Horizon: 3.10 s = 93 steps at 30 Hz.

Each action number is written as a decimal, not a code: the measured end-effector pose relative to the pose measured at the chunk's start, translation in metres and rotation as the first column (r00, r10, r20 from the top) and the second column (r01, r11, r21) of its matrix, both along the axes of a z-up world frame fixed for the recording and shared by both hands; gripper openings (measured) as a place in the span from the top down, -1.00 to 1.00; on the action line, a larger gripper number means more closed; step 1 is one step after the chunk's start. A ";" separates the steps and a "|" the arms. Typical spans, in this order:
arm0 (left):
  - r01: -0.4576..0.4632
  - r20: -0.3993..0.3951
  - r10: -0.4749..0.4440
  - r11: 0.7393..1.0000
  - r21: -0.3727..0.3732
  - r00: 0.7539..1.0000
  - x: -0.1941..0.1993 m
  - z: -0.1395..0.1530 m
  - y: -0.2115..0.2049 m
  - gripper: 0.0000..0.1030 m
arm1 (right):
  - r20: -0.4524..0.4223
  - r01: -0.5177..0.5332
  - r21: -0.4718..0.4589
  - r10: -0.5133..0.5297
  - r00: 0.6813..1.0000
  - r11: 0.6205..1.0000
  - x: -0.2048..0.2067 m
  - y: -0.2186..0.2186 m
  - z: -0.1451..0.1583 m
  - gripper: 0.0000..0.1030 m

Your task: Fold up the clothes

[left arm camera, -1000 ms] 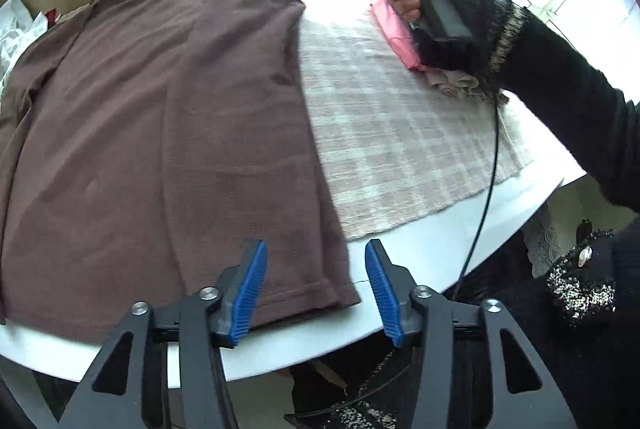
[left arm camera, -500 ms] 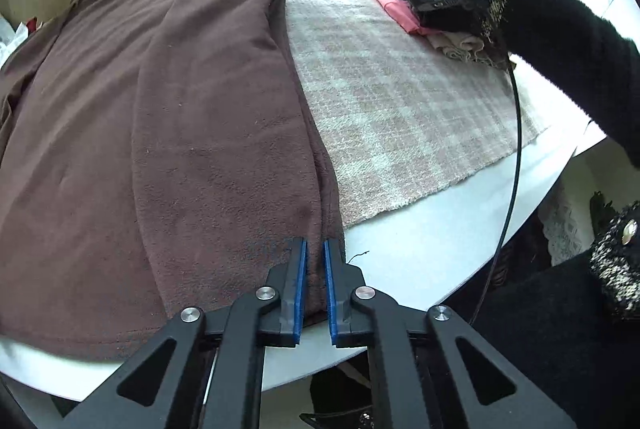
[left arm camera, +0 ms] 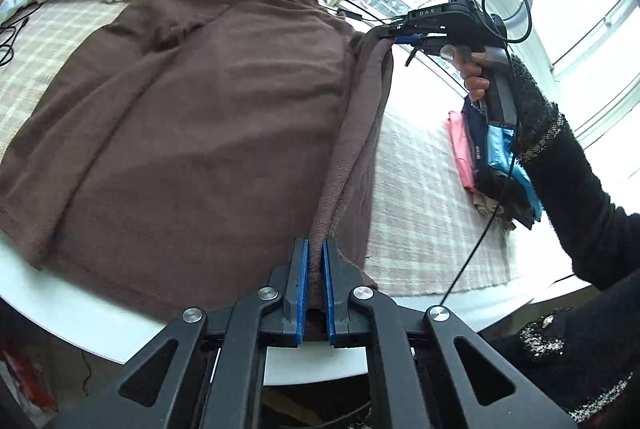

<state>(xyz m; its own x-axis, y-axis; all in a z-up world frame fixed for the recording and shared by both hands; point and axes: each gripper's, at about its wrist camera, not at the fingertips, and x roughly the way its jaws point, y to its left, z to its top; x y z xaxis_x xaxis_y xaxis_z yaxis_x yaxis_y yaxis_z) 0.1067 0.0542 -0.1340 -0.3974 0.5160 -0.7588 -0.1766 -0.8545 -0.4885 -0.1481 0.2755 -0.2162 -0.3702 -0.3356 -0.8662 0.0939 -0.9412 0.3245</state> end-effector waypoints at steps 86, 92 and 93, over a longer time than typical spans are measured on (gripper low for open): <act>0.449 -0.090 -0.488 0.850 -0.277 0.868 -0.022 0.012 -0.068 0.87 | -0.017 0.181 -0.140 -0.186 0.982 0.973 -0.006 -0.128 0.003 0.86; 0.496 -0.038 -0.529 0.815 -0.300 0.847 -0.006 0.014 -0.059 0.70 | 0.035 0.198 -0.019 -0.198 0.980 0.980 0.006 -0.088 -0.018 0.79; 0.472 -0.043 -0.506 0.829 -0.300 0.861 -0.008 0.018 -0.067 0.67 | -0.006 0.191 -0.017 -0.191 0.982 0.981 0.007 -0.087 -0.008 0.76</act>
<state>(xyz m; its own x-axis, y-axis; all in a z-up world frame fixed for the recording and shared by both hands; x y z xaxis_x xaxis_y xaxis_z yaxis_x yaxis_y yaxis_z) 0.0987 -0.0129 -0.1158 -0.2412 0.4478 -0.8610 -0.6471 -0.7354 -0.2012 -0.1408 0.1886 -0.2242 -0.4353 -0.2721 -0.8582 -0.0847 -0.9366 0.3399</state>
